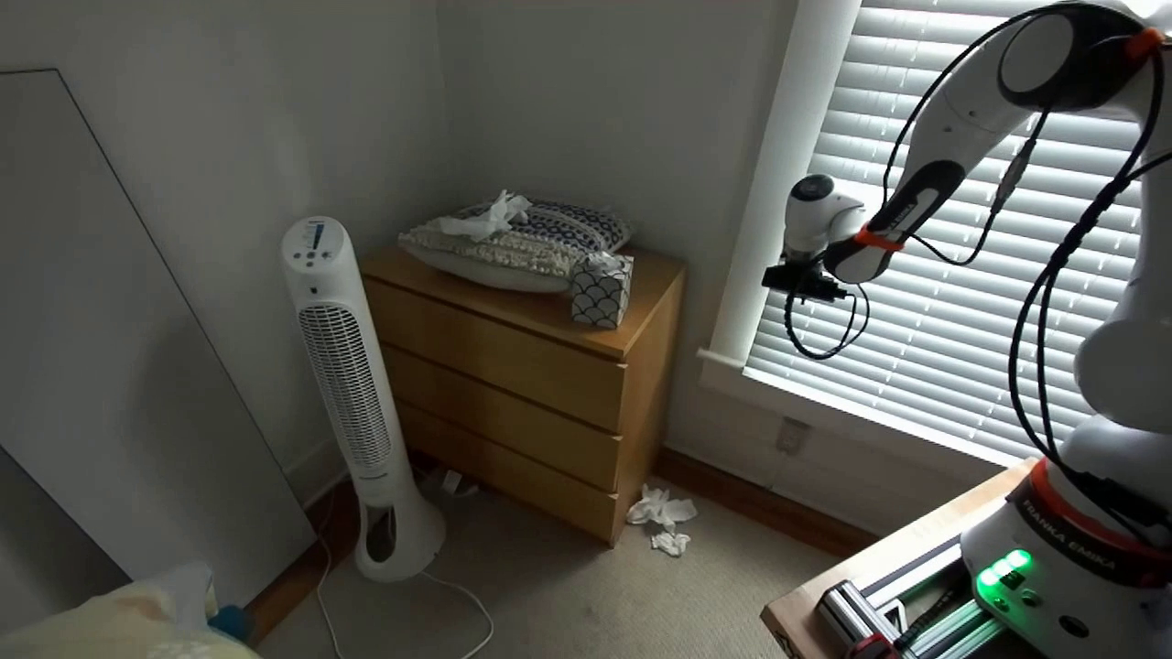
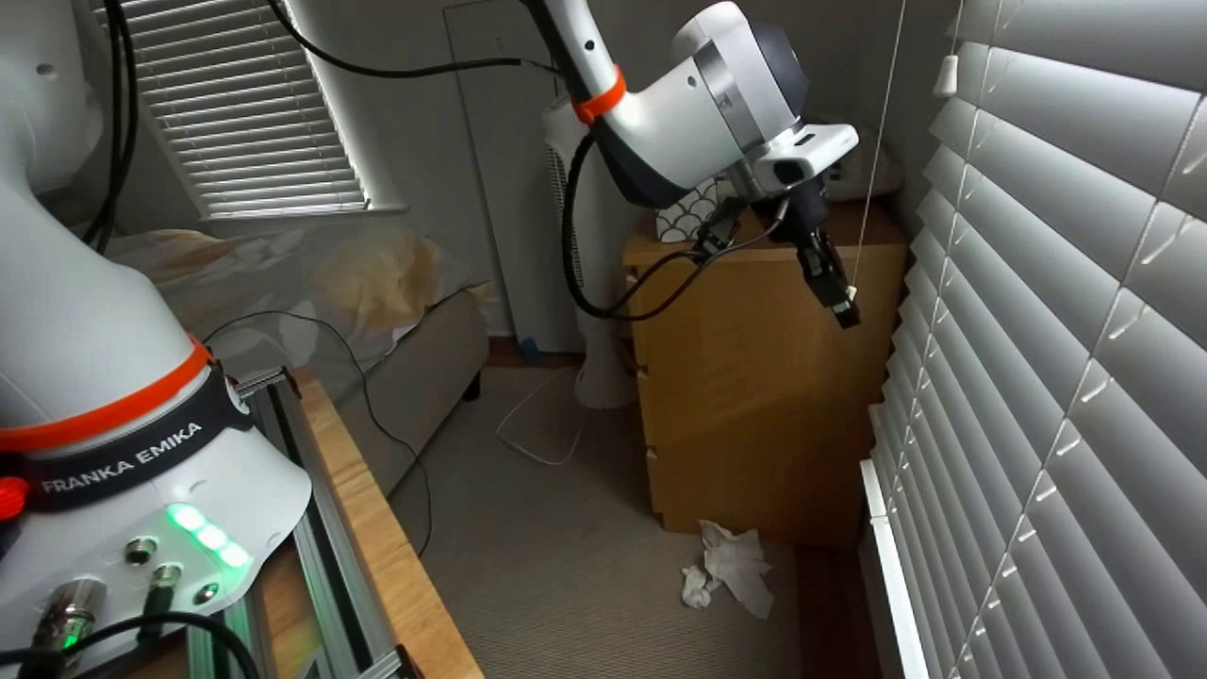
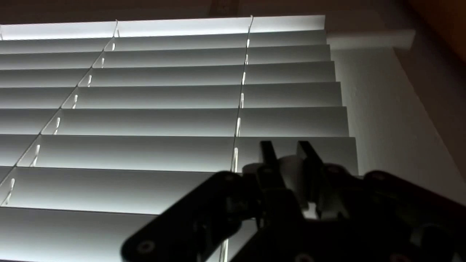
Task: Pull the window blinders code to close them
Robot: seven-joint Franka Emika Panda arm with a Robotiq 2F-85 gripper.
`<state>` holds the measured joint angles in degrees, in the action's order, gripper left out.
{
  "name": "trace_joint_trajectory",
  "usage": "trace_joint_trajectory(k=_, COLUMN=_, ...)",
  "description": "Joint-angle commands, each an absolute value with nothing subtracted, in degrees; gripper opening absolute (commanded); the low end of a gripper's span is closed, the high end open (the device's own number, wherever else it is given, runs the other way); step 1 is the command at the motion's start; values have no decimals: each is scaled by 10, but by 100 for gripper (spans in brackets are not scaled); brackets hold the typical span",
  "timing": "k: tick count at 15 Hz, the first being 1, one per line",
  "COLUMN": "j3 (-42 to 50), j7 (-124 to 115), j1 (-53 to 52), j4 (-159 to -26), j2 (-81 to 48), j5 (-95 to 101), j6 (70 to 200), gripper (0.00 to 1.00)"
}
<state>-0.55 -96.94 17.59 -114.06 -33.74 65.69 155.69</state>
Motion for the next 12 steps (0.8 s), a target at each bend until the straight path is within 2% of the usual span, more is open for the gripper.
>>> trace_joint_trajectory(k=1, j3=39, j7=-930, j1=130, j4=-1125, j2=-373, j5=598, j6=1581, gripper=5)
trace_joint_trajectory(k=2, j3=49, j7=-924, j1=119, j4=-1120, j2=-375, j5=592, j6=1585, gripper=5)
trace_joint_trajectory(k=3, j3=55, j7=-916, j1=111, j4=-1119, j2=-372, j5=580, j6=1586, gripper=45)
trace_joint_trajectory(k=5, j3=68, j7=-911, j1=92, j4=-1124, j2=-360, j5=566, j6=1590, gripper=53)
trace_joint_trajectory(k=6, j3=38, j7=-925, j1=114, j4=-1134, j2=-344, j5=587, j6=1584, gripper=62)
trace_joint_trajectory(k=7, j3=58, j7=-893, j1=85, j4=-1157, j2=-323, j5=537, j6=1585, gripper=68)
trace_joint_trajectory(k=11, j3=35, j7=-799, j1=71, j4=-1231, j2=-247, j5=419, j6=1549, gripper=99)
trace_joint_trajectory(k=12, j3=29, j7=-763, j1=67, j4=-1255, j2=-221, j5=380, j6=1534, gripper=100)
